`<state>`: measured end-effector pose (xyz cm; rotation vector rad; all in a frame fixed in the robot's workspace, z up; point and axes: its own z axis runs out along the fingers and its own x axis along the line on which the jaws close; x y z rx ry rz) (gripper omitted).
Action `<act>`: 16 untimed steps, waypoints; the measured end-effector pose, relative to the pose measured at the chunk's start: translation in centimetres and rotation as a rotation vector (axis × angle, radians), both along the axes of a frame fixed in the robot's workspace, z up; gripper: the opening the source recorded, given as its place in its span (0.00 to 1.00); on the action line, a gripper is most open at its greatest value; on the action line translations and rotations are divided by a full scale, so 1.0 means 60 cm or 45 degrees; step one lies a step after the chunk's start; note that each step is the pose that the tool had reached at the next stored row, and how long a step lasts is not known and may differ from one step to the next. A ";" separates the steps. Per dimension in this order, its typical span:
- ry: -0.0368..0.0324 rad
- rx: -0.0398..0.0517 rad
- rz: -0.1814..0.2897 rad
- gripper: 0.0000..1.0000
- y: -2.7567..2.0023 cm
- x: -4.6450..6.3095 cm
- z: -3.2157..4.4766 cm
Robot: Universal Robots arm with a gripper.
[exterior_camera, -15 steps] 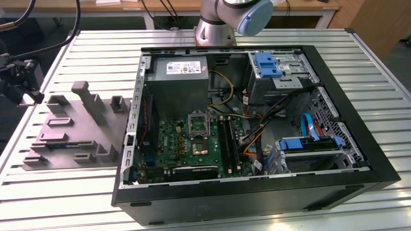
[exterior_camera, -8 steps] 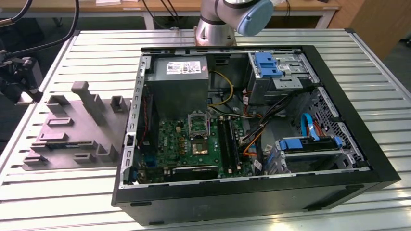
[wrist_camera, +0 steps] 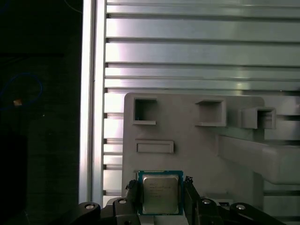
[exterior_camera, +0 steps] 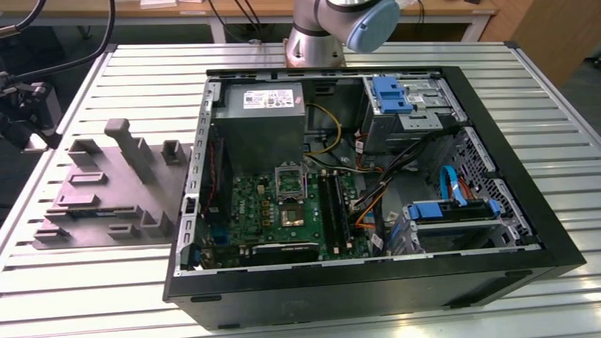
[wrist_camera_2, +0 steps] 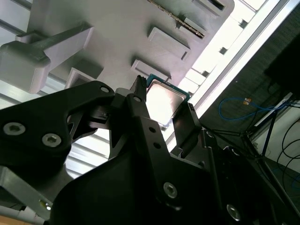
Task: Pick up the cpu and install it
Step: 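Pick up the cpu and move it towards the insertion slot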
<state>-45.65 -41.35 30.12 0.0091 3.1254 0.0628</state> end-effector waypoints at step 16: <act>-0.0001 0.000 0.000 0.47 0.0000 0.000 0.014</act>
